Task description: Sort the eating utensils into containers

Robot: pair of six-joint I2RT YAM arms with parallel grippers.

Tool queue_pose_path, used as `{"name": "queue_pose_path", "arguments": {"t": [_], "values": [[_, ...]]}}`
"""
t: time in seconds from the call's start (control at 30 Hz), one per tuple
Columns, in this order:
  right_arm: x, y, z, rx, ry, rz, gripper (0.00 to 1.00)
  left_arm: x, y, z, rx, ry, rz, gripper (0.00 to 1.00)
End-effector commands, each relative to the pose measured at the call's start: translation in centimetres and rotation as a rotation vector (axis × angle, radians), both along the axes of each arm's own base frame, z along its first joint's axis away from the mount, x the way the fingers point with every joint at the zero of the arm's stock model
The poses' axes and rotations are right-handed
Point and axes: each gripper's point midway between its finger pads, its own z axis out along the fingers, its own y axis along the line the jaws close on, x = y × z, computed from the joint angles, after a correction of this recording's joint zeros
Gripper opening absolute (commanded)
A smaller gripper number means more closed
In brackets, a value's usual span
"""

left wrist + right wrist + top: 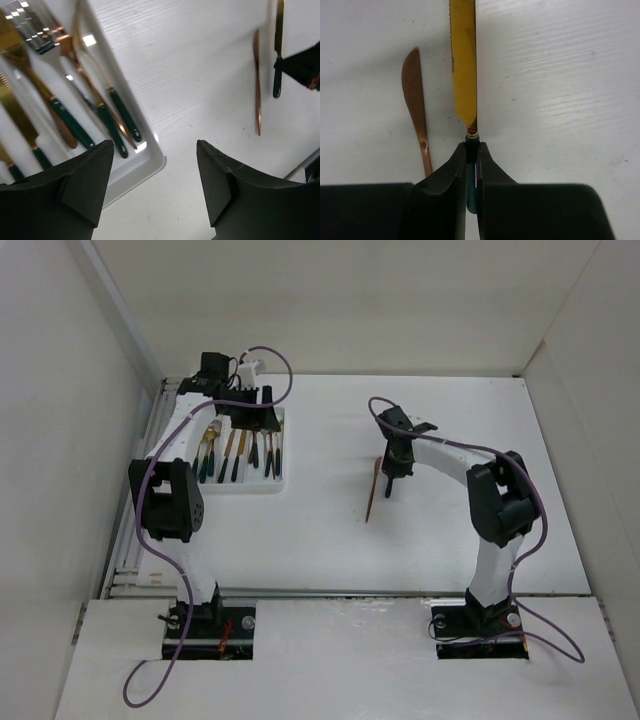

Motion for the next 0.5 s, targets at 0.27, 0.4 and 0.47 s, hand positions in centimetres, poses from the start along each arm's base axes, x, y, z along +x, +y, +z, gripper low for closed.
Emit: {"name": "queue_pose_path", "arguments": {"t": [0.27,0.4,0.47], "values": [[4.8,9.0,21.3,0.377,-0.486,0.058,0.0,-7.7,-11.5,8.4,-0.172,-0.163,-0.496,0.69],[4.3,13.4,23.7,0.618,-0.489,0.106,0.0,-9.2,-13.9,9.5,-0.203,-0.181,-0.57,0.71],[4.0,15.1,24.1,0.699,-0.474,0.117,0.0,-9.8,-14.4,9.7,-0.222,-0.164,-0.578,0.71]]}}
